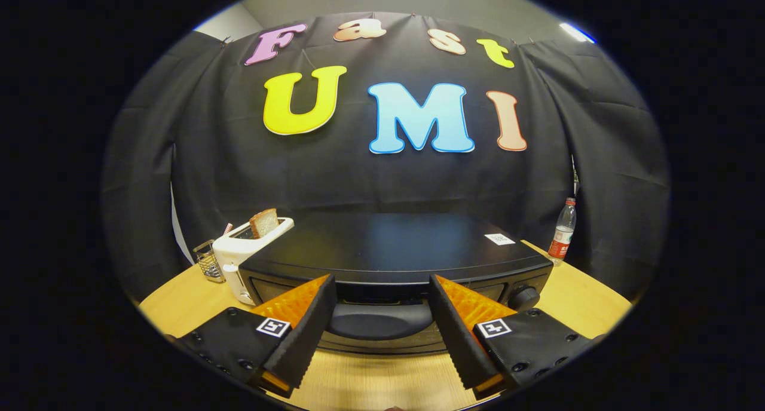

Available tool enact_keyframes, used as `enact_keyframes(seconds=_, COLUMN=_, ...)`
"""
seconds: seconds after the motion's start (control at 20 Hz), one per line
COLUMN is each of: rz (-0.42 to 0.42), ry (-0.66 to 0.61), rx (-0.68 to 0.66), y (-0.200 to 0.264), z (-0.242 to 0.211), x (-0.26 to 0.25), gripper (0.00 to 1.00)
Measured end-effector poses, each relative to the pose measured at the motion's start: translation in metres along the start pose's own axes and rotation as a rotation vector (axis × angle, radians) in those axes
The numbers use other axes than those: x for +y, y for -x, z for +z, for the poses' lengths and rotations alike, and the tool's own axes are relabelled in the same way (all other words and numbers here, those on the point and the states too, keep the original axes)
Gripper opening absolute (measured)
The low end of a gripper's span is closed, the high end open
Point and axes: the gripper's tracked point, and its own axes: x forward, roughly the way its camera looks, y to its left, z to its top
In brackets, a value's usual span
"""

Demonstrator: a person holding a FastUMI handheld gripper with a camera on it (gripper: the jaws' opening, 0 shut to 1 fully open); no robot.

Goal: Open the toaster oven, put the food inside, and close the toaster oven door.

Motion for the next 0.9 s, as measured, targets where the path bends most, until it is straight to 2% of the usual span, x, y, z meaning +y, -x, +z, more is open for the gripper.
enact_keyframes(seconds=0.35, rz=0.003, ry=0.013, rx=-0.019, y=0.030, z=-0.016, x=0.000, gripper=0.98)
enact_keyframes(seconds=0.9, rz=0.005, ry=0.036, rx=0.048, y=0.084, z=-0.071, x=0.001, gripper=0.98)
